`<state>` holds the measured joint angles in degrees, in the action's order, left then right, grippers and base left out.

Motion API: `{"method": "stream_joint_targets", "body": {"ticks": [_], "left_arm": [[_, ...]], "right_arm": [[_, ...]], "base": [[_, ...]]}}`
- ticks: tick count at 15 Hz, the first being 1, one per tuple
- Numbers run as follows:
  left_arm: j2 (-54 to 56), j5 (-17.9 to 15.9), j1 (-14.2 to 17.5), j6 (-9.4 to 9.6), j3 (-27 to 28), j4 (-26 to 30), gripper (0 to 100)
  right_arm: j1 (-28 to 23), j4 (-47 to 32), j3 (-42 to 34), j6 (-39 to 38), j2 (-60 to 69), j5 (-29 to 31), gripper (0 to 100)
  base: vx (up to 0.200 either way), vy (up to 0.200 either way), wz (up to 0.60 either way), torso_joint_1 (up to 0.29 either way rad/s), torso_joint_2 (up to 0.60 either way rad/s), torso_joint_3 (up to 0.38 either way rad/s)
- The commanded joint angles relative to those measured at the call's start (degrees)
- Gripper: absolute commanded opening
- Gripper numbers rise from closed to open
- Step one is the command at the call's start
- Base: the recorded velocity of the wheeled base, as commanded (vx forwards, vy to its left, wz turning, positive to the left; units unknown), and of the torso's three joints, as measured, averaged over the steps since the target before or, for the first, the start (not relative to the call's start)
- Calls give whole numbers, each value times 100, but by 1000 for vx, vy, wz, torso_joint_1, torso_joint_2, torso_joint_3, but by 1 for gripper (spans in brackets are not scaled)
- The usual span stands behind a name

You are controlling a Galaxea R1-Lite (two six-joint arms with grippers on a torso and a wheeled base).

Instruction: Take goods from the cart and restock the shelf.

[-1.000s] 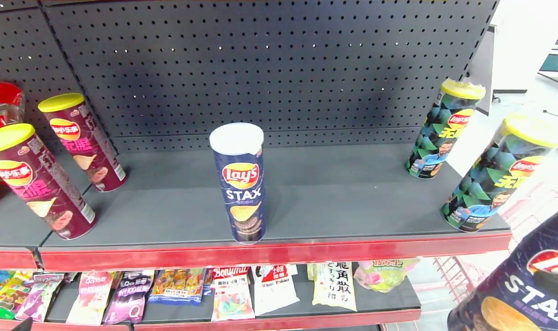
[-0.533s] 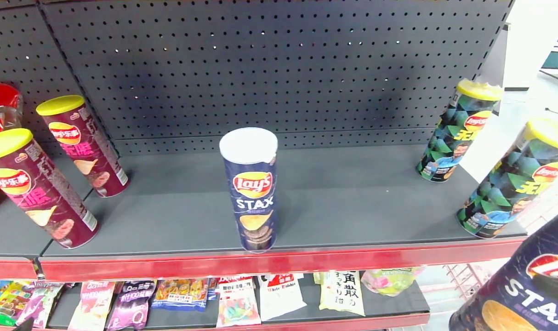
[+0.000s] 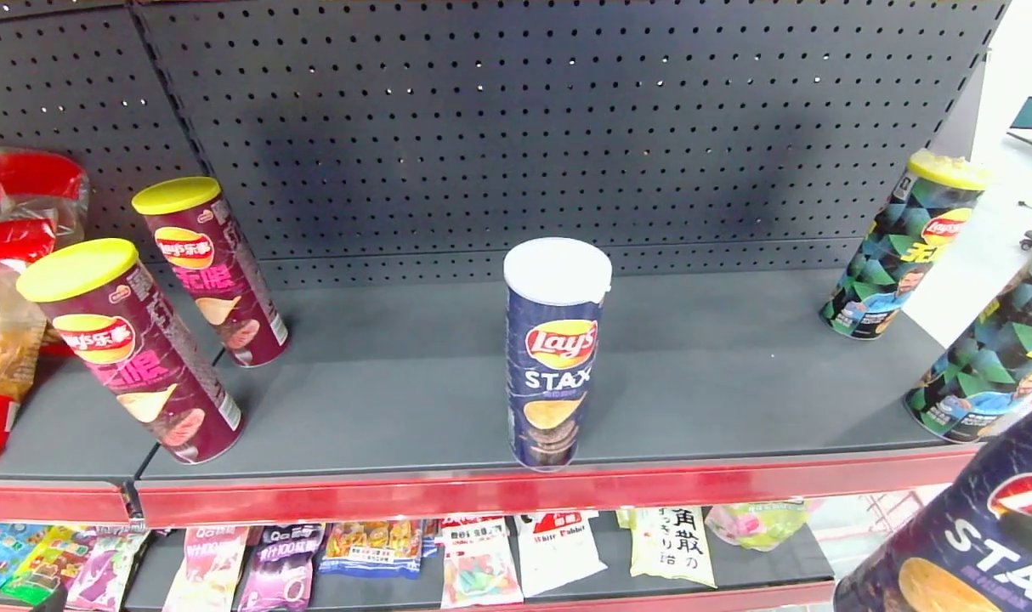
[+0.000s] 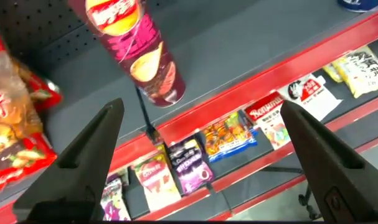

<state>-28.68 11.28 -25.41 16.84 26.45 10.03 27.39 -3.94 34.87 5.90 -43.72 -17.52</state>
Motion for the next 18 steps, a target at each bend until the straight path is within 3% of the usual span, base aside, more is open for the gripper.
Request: {"method": "stream_joint_targets", "body": {"ticks": [1,4,10,13,18], "left_arm": [[-32,6,0,-5,0,-1,100],[-67,-3,0,-5,-9,-1,100],[-41,-38,-8,-40,-17,-10,100],[82,-47,-8,-31,-202,-1,100],[-6,-134,-8,-49,-228,-45,100]], "right_arm": [[3,-2,3,8,-23,-6,0],[3,7,3,-1,-67,-6,0],[12,51,99,8,-295,-32,0],[47,86,583,16,-893,-50,0],[144,1589,1330,16,-2756,-235,0]], "base": [[0,0,0,0,0,0],[200,0,0,-9,1,4],[0,0,0,9,4,-2],[0,0,0,0,0,0],[0,0,0,0,0,0]]}}
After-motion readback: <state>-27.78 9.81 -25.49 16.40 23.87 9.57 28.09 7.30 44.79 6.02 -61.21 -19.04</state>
